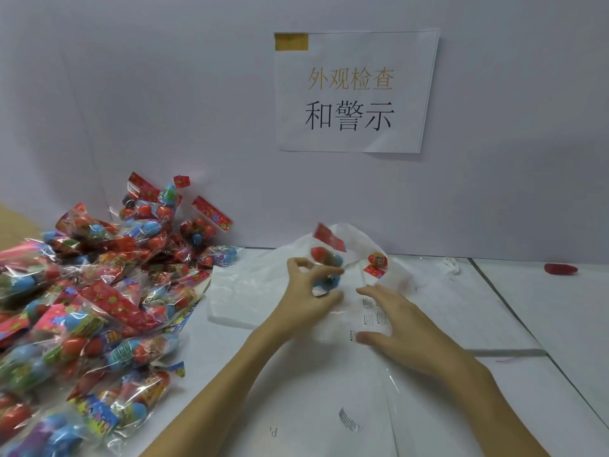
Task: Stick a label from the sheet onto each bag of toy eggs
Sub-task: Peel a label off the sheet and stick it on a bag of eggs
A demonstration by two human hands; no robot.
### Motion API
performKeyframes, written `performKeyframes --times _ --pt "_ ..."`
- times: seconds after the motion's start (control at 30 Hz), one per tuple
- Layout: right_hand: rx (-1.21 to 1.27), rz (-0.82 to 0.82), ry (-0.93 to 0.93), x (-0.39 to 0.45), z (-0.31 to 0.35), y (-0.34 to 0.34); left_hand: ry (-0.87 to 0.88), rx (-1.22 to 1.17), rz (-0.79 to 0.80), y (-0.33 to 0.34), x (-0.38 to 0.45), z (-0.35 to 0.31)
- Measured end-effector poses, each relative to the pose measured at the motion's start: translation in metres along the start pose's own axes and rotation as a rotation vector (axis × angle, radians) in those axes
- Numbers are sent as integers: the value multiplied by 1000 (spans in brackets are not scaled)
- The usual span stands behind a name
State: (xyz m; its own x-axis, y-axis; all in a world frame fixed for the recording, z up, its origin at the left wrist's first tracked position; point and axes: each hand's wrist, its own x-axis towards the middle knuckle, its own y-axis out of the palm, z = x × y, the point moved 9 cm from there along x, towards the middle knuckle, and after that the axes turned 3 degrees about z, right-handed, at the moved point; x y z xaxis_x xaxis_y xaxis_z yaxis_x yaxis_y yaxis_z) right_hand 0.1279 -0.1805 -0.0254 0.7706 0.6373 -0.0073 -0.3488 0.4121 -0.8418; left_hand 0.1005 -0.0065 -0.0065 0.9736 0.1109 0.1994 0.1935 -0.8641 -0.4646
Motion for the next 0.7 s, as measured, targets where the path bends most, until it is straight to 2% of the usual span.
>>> performKeyframes --times 0.07,0.13,0.3,0.5,0.7 --pt "24 -23 -25 1 0 -1 93 150 174 21 -5 0" --pt "14 -26 -37 3 -2 -1 166 253 254 30 -10 -2" --pt "23 -39 -41 7 -7 0 190 285 256 21 -6 5" --pt "23 -22 -41 12 -12 2 155 337 344 15 -5 17" --pt "49 -81 -70 11 -5 -1 227 283 295 15 -1 12"
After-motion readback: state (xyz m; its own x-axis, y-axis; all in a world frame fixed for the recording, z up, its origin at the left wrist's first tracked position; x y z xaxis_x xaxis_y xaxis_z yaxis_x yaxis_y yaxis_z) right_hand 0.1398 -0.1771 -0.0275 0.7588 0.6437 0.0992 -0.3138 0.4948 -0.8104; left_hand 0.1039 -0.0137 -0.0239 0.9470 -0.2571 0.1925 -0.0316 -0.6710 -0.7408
